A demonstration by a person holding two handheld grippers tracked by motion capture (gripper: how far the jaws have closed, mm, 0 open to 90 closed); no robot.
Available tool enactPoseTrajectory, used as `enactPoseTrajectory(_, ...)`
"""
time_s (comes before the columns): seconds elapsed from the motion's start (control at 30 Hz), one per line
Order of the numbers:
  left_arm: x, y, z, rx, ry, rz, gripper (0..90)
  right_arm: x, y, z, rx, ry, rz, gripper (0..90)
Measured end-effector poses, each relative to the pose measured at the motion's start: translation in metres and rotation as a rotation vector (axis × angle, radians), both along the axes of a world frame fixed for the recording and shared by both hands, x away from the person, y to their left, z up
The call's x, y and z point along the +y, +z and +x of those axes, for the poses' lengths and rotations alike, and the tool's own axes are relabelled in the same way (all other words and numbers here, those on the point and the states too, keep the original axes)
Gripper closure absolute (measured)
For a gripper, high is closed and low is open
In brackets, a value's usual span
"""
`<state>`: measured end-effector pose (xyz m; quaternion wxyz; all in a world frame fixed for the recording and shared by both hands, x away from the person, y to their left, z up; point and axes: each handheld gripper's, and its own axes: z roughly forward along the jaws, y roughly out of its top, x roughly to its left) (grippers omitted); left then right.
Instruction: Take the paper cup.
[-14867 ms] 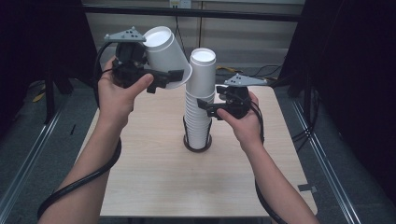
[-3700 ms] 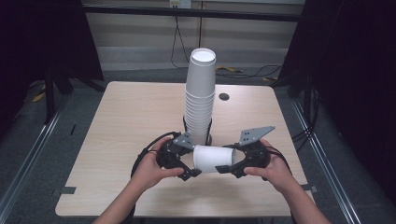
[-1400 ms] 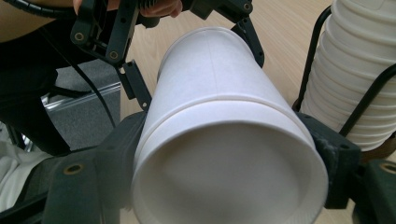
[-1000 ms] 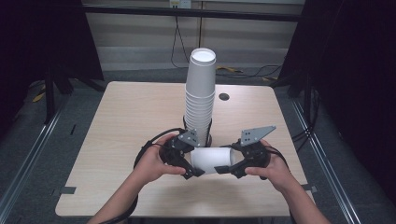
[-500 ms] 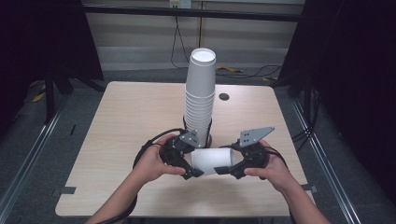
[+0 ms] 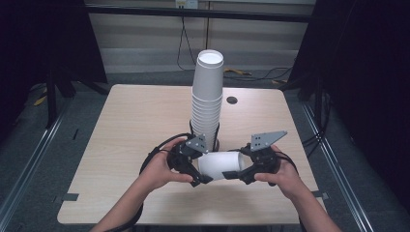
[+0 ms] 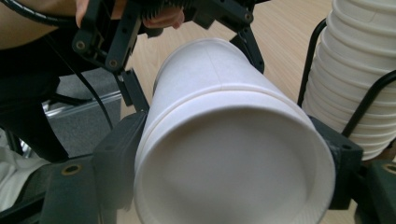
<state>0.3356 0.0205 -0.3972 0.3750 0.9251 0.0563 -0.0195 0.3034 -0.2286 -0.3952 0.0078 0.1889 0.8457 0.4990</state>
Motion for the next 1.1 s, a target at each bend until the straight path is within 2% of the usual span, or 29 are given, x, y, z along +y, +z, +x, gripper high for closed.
enactPoseTrajectory(0.1,-0.001,-0.003,0.0,0.014,0.006,-0.008,6.6,0.001,-0.001,0.0,0.005,0.005,0.007,23.8)
enactPoseTrajectory(0.23,-0.003,-0.003,-0.001,0.001,0.005,0.01,6.7,0.002,0.0,0.0,0.005,0.006,0.007,23.8)
enactPoseTrajectory(0.37,-0.004,-0.003,-0.002,0.031,0.001,0.019,8.2,0.002,0.001,0.0,0.006,0.012,0.027,24.1)
enactPoseTrajectory(0.57,-0.002,0.001,-0.003,0.016,0.01,0.024,13.9,0.001,0.0,0.0,0.003,0.012,0.03,24.6)
enactPoseTrajectory(0.63,-0.003,0.003,-0.004,0.013,0.004,0.041,14.2,0.001,0.001,0.0,0.002,0.011,0.032,24.1)
enactPoseTrajectory(0.7,-0.003,0.004,-0.004,0.02,0.007,0.049,14.3,0.002,0.001,-0.001,-0.002,0.012,0.02,23.5)
enactPoseTrajectory(0.8,-0.004,0.006,-0.005,0.008,0.009,0.071,14.4,0.004,0.002,-0.001,-0.006,0.011,0.007,22.6)
enactPoseTrajectory(0.9,-0.006,0.005,-0.005,0.003,0.004,0.11,14.4,0.008,0.002,-0.002,-0.027,0.016,-0.067,19.8)
enactPoseTrajectory(0.97,-0.007,0.004,-0.005,0.008,0.004,0.122,14.4,0.01,0.002,-0.002,-0.024,0.02,-0.085,17.0)
enactPoseTrajectory(1.0,-0.007,0.004,-0.006,-0.006,0.005,0.133,14.4,0.01,0.004,-0.002,-0.023,0.023,-0.098,16.9)
enactPoseTrajectory(1.1,-0.009,0.003,-0.006,-0.006,0.004,0.156,14.4,0.012,0.008,-0.001,-0.022,0.036,-0.143,15.4)
